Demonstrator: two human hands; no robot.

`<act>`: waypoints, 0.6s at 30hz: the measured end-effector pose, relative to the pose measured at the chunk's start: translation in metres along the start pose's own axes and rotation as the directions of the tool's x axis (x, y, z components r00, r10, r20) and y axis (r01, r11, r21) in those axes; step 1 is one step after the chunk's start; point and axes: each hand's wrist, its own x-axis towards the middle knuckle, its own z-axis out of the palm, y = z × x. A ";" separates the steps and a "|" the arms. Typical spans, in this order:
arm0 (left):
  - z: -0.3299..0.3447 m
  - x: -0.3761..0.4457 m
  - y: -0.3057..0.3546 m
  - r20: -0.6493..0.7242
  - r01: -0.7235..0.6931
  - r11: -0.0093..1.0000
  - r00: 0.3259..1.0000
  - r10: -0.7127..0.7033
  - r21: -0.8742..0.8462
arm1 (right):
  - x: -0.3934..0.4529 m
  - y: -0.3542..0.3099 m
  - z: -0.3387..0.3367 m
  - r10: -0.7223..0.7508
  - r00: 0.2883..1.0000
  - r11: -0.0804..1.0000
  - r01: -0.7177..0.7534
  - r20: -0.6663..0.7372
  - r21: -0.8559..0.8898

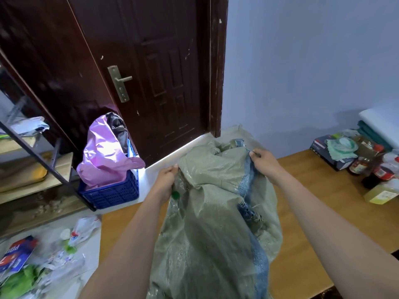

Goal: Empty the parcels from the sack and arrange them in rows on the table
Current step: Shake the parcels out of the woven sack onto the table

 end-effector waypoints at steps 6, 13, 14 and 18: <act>-0.003 -0.002 0.008 0.100 0.099 0.987 0.991 -0.086 -0.128 | 0.003 -0.009 -0.003 0.004 1.000 1.000 -0.003 -0.023 0.028; 0.001 -0.003 0.010 0.240 0.107 0.985 0.968 -0.072 -0.138 | 0.003 -0.009 0.005 0.044 0.999 0.997 -0.046 0.025 0.057; 0.001 -0.002 0.009 0.286 0.084 0.993 0.956 -0.059 -0.077 | 0.001 -0.010 0.006 0.041 0.999 0.997 -0.043 0.031 0.058; -0.001 -0.005 0.004 0.305 0.035 0.992 0.950 -0.071 0.122 | -0.005 -0.014 0.010 0.017 0.999 0.999 -0.019 0.051 0.039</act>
